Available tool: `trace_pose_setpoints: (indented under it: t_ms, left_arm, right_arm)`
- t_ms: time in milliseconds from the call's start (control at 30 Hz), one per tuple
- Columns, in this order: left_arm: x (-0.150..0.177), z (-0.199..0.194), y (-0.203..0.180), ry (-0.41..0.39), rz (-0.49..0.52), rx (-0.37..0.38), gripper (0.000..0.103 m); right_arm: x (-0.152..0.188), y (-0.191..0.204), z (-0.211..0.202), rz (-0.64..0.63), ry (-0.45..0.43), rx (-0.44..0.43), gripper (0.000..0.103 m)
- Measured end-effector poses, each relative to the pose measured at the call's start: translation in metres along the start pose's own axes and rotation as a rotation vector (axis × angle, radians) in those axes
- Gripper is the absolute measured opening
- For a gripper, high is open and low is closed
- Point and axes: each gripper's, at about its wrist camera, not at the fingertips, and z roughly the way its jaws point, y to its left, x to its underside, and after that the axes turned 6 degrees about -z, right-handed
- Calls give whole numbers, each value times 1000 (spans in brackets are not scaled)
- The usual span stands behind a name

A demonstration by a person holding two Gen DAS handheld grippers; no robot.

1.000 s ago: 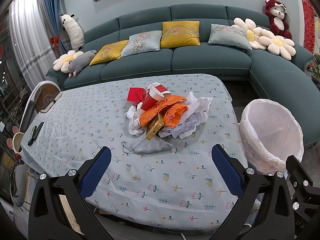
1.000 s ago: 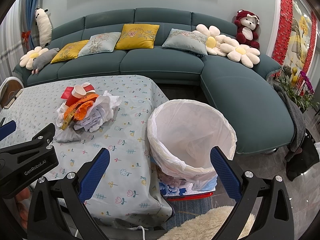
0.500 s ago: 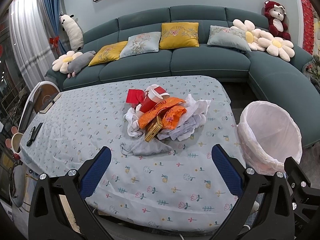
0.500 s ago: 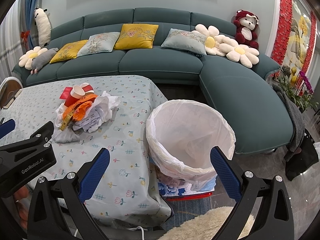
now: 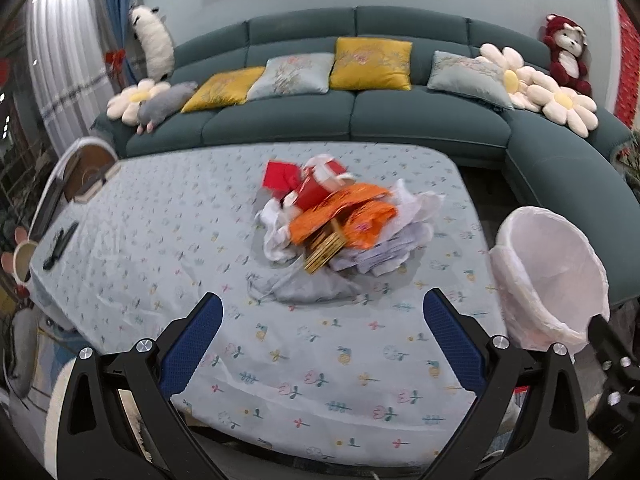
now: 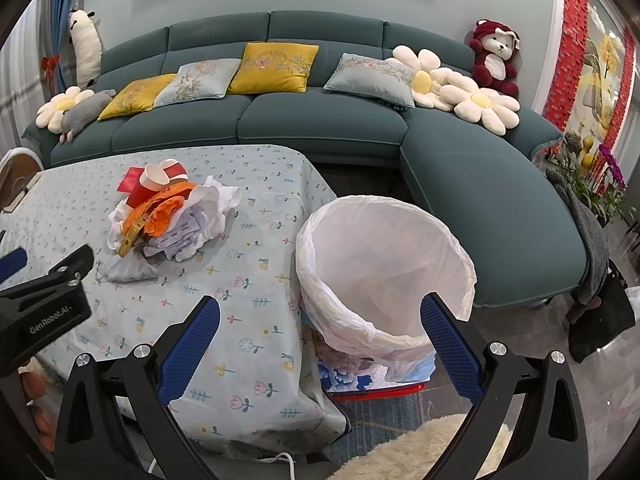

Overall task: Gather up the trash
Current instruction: 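Reach the left gripper into the pile and grasp the grey cloth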

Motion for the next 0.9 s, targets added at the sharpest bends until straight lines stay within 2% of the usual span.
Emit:
trace_pose_setpoints:
  t_ms: [167,267,533,900]
  left_arm:
    - [2,27,30,78,-74,2,96]
    - [2,39,40,84,-89,-13,96]
    - [-6,76,38,64,15,-3,96]
    - [-8,155,40,222,-22,33,96]
  right_arm:
    - [-3,5,10,11,19,-10,96]
    - [-7,12,18,9,21,-15,96]
    - [-19,32,52,24,48,-63,96]
    - [-27,58,96,13,98,-83,96]
